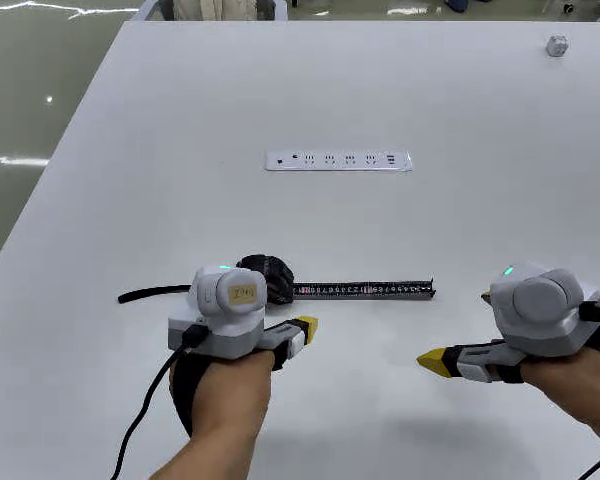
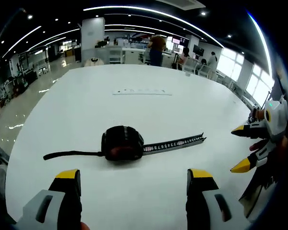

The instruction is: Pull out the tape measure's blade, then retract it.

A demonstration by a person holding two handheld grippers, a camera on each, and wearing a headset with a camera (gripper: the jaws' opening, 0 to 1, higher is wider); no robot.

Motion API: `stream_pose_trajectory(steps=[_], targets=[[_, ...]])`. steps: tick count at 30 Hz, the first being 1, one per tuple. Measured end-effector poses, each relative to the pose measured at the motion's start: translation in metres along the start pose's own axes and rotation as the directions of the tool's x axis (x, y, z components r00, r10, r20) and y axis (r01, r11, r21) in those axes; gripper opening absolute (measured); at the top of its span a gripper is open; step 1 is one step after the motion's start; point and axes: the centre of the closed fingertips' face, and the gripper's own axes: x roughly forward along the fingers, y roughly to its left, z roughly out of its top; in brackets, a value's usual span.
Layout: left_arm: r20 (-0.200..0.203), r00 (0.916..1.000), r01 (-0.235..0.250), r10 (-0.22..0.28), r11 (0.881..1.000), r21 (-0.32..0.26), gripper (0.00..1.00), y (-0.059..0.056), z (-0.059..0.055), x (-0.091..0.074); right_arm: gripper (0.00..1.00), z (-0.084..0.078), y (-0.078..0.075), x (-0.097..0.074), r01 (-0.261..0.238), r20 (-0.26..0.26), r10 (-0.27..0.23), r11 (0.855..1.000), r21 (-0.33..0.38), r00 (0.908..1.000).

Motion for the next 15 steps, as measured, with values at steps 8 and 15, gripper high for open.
stream_pose_trajectory(steps=[8,15], targets=[[-0.002,1.0000,-0.009,0.009,1.000,0.001,0.89,0.003,0.004,0.013,0.82,-0.001,-0.010,0.010,-0.006,-0.017,0.006,1.000,-0.017,0.9998],[-0.007,0.9998,-0.021,0.021,1.000,0.000,0.88,0.005,0.008,0.022,0.82,0.000,-0.017,0.019,-0.017,-0.036,0.016,0.999,-0.042,0.9992]])
